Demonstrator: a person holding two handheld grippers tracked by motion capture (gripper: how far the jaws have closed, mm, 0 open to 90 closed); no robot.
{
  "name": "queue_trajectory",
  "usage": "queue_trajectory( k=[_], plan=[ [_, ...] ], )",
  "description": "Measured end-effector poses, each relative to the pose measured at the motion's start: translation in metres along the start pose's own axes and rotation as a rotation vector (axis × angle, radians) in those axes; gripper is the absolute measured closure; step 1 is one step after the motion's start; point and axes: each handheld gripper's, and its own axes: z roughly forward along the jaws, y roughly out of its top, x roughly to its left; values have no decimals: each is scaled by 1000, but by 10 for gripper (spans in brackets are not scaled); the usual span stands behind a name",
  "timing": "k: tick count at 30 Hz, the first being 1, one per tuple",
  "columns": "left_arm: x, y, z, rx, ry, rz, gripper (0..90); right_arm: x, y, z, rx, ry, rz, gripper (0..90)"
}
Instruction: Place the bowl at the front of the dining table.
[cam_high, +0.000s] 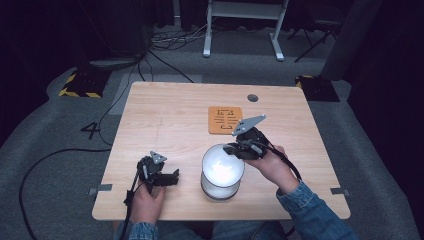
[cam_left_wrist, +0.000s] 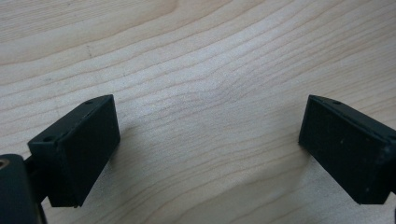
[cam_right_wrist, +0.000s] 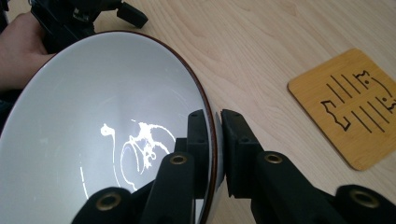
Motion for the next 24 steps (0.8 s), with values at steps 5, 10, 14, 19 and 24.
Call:
queue_trajectory(
  k=[5, 10, 14, 19, 24],
  plan=[
    [0, 0, 0, 1, -1, -1, 53, -5, 11, -4, -17, -1, 6, 822],
    [0, 0, 0, 1, -1, -1, 53, -12, 20, -4, -33, -9, 17, 822],
    [0, 0, 0, 1, -2, -1, 53, -18, 27, -2, -39, -23, 21, 822],
    [0, 0, 0, 0, -3, -1, 53, -27, 33, 0, -42, -28, 40, 822],
    [0, 0, 0, 0, -3, -1, 53, -36, 40, 2, -41, -44, 43, 822]
  ],
)
